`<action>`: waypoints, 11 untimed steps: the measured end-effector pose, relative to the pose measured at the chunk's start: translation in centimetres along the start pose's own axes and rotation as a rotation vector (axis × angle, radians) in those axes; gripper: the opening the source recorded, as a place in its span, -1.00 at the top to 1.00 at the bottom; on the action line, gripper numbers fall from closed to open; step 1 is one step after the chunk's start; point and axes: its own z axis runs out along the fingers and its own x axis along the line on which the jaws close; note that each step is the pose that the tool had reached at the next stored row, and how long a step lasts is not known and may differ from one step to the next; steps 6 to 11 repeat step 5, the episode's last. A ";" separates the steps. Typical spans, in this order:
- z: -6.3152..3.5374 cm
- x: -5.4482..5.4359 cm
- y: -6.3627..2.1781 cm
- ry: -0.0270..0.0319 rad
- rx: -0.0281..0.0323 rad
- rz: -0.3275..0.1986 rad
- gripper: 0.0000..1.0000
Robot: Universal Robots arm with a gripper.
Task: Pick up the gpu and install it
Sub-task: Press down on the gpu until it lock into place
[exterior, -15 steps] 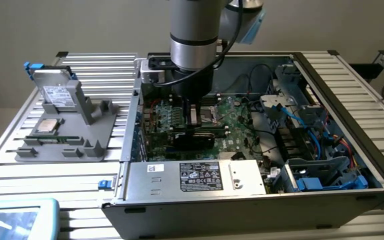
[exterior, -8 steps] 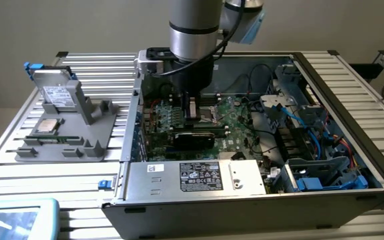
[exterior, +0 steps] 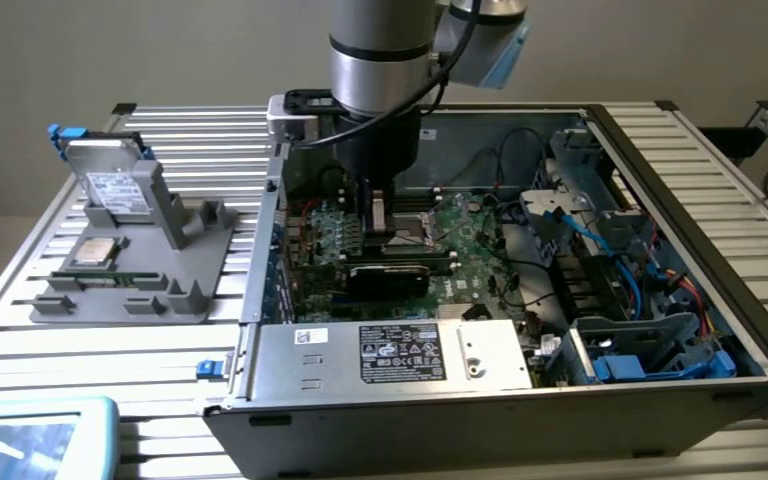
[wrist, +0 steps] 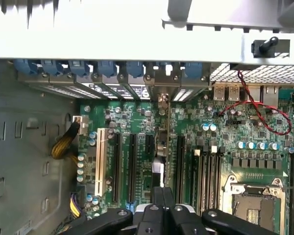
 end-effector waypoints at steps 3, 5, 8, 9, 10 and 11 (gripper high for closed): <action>0.00 0.0 0.01 0.0001 0.0000 0.000 0.79; 0.00 0.0 0.01 0.0001 0.0000 0.000 0.79; 0.00 0.0 0.01 0.0001 0.0000 0.000 0.79; 0.00 0.0 0.01 0.0001 0.0000 0.000 0.79; 0.00 0.0 0.01 0.0001 0.0000 0.000 0.79; 0.00 0.0 0.01 0.0001 0.0000 0.000 0.79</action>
